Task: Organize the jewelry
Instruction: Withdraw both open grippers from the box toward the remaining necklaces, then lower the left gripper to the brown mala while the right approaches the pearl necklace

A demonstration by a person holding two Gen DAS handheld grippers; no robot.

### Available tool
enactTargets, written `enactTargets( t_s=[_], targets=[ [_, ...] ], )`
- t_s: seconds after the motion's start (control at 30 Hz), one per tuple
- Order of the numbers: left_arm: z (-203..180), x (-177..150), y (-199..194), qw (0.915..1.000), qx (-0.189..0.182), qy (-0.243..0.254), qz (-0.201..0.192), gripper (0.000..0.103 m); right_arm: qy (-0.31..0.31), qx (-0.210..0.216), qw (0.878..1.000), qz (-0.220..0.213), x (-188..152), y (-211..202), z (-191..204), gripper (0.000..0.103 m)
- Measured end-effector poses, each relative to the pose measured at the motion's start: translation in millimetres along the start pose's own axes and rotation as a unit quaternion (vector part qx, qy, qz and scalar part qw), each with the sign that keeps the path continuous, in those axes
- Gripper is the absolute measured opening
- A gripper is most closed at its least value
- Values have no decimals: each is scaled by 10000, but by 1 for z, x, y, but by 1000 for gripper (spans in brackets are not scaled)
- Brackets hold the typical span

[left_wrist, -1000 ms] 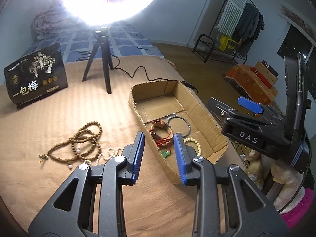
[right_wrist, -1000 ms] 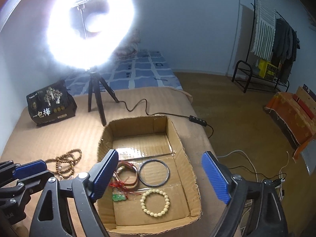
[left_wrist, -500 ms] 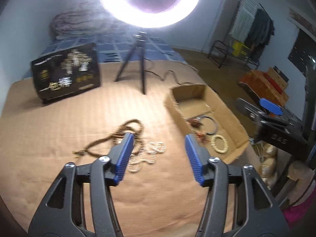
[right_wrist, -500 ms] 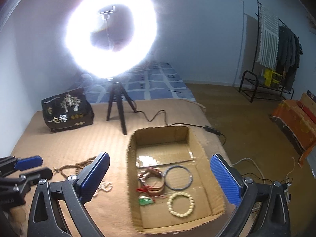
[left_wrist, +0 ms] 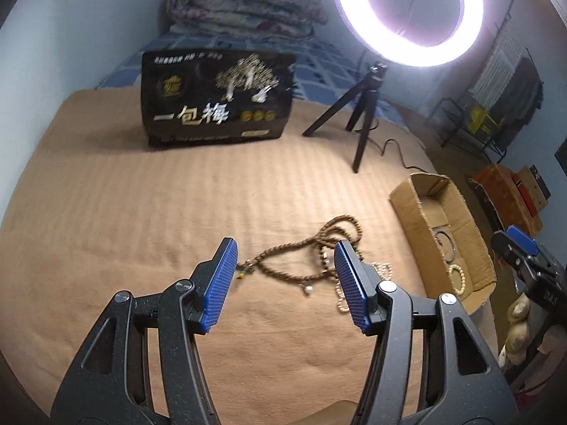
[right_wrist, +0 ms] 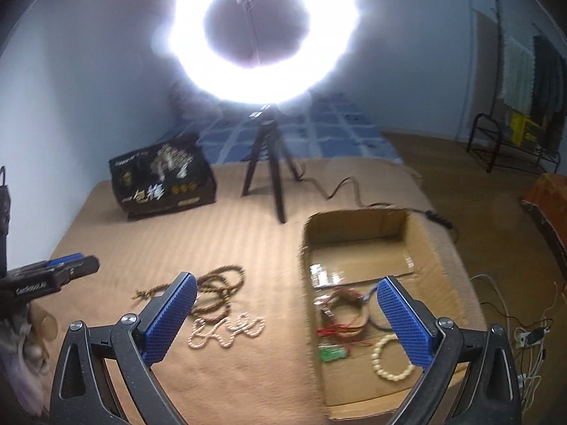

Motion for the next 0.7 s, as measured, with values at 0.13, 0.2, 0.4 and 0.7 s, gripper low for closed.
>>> enactTargets(
  t_s=[0.13,0.2,0.4,0.7],
  targets=[
    [10,-4,8,9998,-28,7,178,58,-168,175,9995,191,-3,12,17,102],
    [14,-6,11,9997,-23,31,261,58,-180,257,9991,286,-4,18,23,102],
    [35,-6,15,9991,-76,-252,341,58,-155,560,9965,604,-6,36,38,94],
    [41,-8,33,9979,-194,-311,538,58,-248,898,9901,1045,-10,60,58,80]
  ],
)
Point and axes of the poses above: each gripper's, at about its wrist camera, not at the fingertips, and y roughly the way its jaws point, z to its left, x to its top, the point moved 3 cm from there along y, roughly the way its jaws point, and after that the axes turned 14 degrees about -x, right-handed, at the moved point
